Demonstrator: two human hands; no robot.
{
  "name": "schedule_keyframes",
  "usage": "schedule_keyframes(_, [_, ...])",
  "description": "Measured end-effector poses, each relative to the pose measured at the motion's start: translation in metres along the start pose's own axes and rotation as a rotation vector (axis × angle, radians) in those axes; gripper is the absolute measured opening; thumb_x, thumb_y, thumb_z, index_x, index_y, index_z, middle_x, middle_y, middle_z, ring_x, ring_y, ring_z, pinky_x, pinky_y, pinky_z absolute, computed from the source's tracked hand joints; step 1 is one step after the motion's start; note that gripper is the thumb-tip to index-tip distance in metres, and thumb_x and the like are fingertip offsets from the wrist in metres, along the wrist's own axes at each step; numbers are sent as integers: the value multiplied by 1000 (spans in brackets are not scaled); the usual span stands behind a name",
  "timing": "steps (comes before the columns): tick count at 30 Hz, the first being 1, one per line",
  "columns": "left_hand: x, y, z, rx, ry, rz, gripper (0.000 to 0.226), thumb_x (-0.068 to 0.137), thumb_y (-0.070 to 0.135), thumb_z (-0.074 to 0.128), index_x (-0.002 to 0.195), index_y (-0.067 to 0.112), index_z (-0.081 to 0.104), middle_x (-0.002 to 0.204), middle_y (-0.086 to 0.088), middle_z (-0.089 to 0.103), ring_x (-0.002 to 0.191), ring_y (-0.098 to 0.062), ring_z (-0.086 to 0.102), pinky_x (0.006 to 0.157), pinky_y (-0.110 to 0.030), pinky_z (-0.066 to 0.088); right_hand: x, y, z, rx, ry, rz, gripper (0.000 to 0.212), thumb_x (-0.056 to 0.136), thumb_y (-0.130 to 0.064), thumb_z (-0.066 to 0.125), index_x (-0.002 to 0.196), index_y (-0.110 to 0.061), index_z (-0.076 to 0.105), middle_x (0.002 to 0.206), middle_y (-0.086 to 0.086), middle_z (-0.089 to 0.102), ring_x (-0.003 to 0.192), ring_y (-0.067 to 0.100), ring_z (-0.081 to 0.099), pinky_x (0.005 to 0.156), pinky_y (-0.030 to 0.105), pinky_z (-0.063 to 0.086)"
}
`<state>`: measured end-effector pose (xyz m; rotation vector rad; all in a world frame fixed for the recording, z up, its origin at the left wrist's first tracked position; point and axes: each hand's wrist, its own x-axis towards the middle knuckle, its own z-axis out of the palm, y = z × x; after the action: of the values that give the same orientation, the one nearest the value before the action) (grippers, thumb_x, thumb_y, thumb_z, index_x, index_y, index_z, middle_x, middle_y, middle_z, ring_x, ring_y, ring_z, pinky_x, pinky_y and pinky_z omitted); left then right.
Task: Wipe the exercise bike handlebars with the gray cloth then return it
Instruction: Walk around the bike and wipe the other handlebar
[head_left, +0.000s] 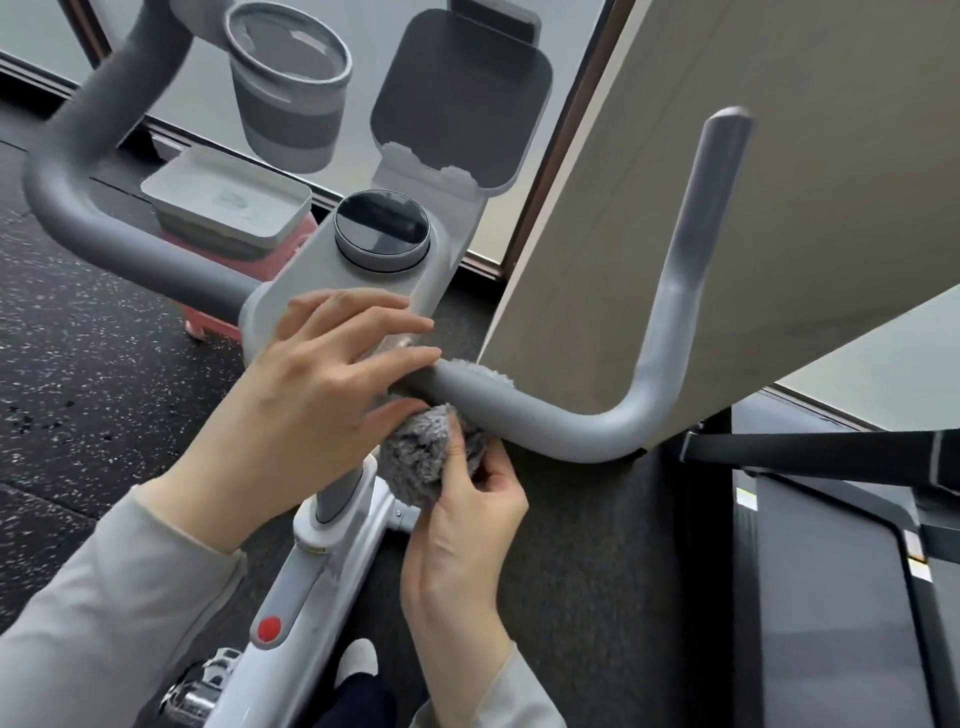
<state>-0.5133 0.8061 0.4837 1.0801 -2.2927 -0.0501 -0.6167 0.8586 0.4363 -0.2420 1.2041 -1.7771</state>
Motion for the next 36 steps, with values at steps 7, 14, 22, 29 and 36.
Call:
schedule_keyframes(7, [-9, -13, -9, 28, -23, -47, 30, 83, 24, 60, 110, 13, 69, 122, -6, 63, 115, -28, 55, 96, -49, 42, -3, 2, 17, 47, -66, 133, 18, 80, -4, 67, 97, -9, 72, 106, 13, 73, 109, 31, 64, 102, 50, 45])
schedule_keyframes(14, [-7, -7, -4, 49, 24, -78, 32, 80, 35, 62, 102, 14, 70, 117, -6, 65, 110, -27, 57, 95, -43, 38, -23, -33, -39, -61, -136, 135, 32, 64, -13, 71, 95, -5, 74, 96, 18, 74, 91, 26, 71, 73, 27, 57])
schedule_keyframes(22, [-2, 0, 2, 61, 10, -164, 38, 69, 47, 66, 94, 19, 71, 115, -1, 65, 108, -24, 58, 93, -40, 35, -13, -119, -50, -597, -218, -524, 30, 72, -25, 75, 102, -26, 72, 97, -1, 75, 95, 17, 70, 85, 27, 54])
schedule_keyframes(29, [-2, 0, 3, 9, 17, -213, 37, 68, 49, 66, 92, 21, 71, 116, 3, 64, 110, -19, 53, 91, -39, 35, 61, -128, 40, -1534, -695, -414, 29, 82, -15, 67, 112, -17, 68, 109, 1, 70, 105, 13, 61, 93, 24, 44])
schedule_keyframes(36, [-2, 0, 1, -8, 42, -216, 36, 65, 44, 75, 91, 20, 70, 112, 2, 66, 107, -23, 58, 90, -37, 32, 79, -115, 63, -1603, -999, -45, 19, 90, -16, 59, 105, -12, 69, 103, 12, 73, 98, 20, 66, 97, 46, 48])
